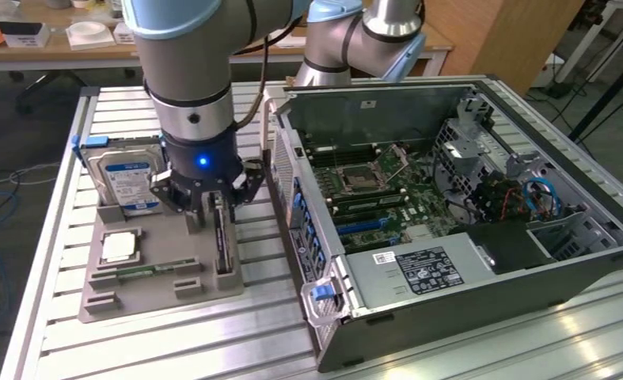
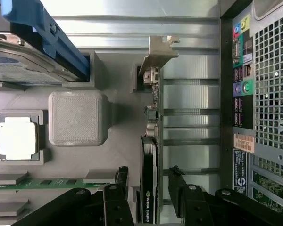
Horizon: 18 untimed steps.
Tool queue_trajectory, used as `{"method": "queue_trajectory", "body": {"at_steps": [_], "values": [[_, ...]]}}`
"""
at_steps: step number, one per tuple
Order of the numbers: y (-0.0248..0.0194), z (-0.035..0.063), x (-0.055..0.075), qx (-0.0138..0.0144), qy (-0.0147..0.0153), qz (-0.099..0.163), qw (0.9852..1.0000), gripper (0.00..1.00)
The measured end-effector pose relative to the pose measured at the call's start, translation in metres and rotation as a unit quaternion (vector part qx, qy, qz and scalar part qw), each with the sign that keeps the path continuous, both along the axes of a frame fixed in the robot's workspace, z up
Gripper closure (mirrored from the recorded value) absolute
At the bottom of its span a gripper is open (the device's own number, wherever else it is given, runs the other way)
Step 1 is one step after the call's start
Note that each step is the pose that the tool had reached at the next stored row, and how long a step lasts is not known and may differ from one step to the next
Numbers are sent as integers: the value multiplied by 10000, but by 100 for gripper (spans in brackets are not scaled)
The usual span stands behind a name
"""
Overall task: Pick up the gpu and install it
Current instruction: 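Pick up the gpu and move the gpu toward the slot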
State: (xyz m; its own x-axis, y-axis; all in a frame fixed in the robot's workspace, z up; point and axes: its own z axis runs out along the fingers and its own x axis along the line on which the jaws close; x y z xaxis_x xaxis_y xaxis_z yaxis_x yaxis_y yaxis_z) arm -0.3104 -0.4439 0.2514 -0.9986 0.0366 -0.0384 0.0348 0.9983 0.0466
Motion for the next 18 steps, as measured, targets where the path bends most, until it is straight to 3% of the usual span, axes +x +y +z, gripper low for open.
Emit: {"method": "queue_trajectory", "body": {"at_steps": [8,18], "values": [[-6,-142,-5,0,0,21,10000,53],[-7,-171,2,-1,1,20,10000,53]]}}
